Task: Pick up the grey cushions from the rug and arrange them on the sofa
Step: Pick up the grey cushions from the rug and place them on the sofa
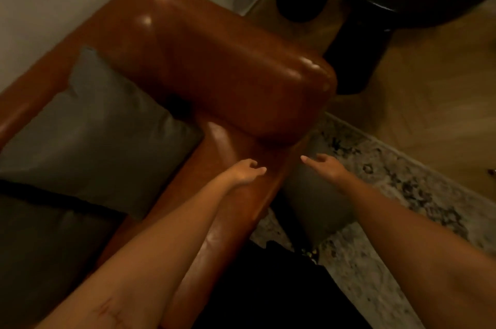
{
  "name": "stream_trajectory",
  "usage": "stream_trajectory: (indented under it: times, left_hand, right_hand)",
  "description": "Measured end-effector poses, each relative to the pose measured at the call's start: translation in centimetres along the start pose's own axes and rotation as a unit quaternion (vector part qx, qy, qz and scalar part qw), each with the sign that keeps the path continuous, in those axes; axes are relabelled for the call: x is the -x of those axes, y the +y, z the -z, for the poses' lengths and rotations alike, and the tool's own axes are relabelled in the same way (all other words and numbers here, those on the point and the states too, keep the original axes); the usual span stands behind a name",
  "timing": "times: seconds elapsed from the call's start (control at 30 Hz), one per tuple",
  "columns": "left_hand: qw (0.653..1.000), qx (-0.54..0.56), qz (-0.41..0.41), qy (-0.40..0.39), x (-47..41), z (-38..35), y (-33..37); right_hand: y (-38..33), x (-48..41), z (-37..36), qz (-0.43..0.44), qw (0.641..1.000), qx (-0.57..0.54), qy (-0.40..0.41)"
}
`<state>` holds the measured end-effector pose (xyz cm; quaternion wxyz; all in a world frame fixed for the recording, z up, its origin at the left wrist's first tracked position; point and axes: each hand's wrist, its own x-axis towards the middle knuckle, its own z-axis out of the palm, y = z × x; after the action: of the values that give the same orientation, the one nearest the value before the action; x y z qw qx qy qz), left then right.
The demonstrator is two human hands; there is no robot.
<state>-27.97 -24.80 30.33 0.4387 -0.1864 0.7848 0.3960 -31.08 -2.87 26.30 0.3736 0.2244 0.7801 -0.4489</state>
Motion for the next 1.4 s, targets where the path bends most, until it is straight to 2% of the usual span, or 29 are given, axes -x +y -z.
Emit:
stream_trajectory:
  times: [0.13, 0.27, 0.37, 0.47, 0.6, 0.87, 1.17, 1.4]
  left_hand:
    - [0.997, -0.06, -0.013, -0.041, -0.6, -5.3, 4.3]
    - [0.985, -0.122, -0.004, -0.12, -1.6, -10.9, 7.7]
    - [0.977, -0.168, -0.001, -0.13, -2.6, -14.2, 9.0]
    - [0.973, -0.189, 0.007, -0.128, -4.1, -16.3, 9.8]
    - [0.979, -0.168, 0.013, -0.118, -7.2, -18.3, 10.6]
    - [0.994, -0.11, 0.008, -0.018, -17.2, -21.2, 11.5]
    - [0.996, -0.077, 0.043, -0.011, -30.8, -24.4, 7.2]
    - [0.995, -0.095, 0.017, -0.004, -42.4, -24.9, 4.1]
  right_hand:
    - [6.5, 1.3, 6.1, -0.048, 0.996, -0.053, 0.056]
    - [12.8, 2.4, 10.1, -0.074, 0.987, -0.107, 0.09]
    - [17.5, 1.6, 11.8, -0.103, 0.974, -0.154, 0.128]
    - [19.2, 2.2, 12.4, -0.144, 0.959, -0.195, 0.149]
    - [22.7, 1.3, 11.9, -0.19, 0.938, -0.258, 0.135]
    - [30.2, -4.0, 9.0, -0.254, 0.894, -0.354, 0.106]
    - [35.4, -13.7, 4.6, -0.249, 0.868, -0.415, 0.109]
    - [37.6, -20.4, 2.1, -0.234, 0.821, -0.511, 0.102]
